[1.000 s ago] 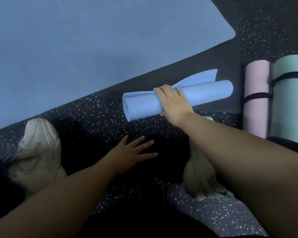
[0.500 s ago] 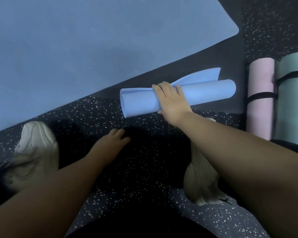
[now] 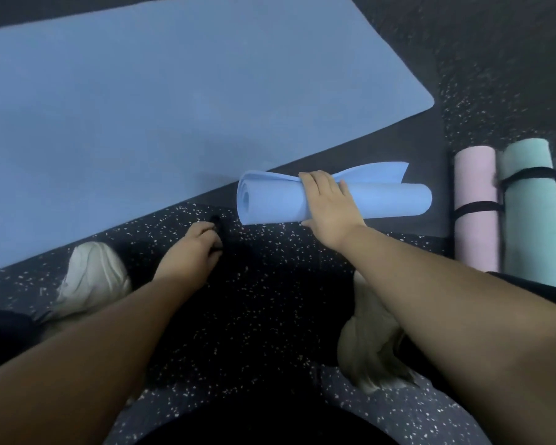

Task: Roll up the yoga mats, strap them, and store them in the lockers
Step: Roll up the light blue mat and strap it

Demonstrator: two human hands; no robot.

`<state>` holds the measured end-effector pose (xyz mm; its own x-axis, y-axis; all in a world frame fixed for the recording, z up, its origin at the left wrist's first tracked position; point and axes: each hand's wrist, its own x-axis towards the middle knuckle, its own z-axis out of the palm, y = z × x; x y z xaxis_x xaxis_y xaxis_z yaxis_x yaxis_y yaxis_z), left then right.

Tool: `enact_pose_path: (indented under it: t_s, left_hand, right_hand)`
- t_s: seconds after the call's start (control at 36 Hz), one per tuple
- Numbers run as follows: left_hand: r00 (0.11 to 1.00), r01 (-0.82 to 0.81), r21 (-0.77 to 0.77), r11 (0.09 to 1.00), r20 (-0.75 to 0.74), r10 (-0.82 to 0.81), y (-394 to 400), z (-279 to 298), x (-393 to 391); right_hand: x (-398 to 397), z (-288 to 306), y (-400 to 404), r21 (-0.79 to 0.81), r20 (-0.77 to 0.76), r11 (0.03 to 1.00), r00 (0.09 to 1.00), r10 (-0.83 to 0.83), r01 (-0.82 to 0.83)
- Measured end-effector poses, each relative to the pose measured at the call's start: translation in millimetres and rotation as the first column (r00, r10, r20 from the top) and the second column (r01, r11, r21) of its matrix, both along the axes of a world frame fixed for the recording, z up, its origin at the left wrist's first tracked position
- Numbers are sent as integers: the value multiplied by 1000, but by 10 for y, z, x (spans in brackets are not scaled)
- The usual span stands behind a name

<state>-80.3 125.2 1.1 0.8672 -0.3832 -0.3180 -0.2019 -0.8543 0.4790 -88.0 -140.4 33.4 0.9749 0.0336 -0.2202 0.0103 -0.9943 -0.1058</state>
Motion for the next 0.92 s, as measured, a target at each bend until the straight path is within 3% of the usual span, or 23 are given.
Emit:
enact_pose_path:
  t_s: [0.31, 0.42, 0.58, 0.78, 0.92]
  left_hand:
    - [995, -48, -135, 990, 79, 59, 105, 582, 90]
    - [980, -185, -290, 939, 18, 199, 120, 885, 89]
    - [955, -240, -472, 848, 43, 294, 138, 1323, 36]
    - [928, -208, -593, 778, 133, 349, 150, 1746, -131]
    - [935, -135, -551, 824, 205, 290, 242, 1997, -251]
  right_hand:
    - [-179, 393, 239, 86, 35, 996, 999, -19, 16]
    - [-251, 549, 318, 146, 77, 989, 997, -17, 5]
    - [-369, 848, 451, 297, 133, 955, 990, -53, 11]
    - [-528, 1095, 602, 397, 211, 918, 971, -109, 16]
    - [-656, 1244, 628, 431, 257, 902, 958, -126, 3]
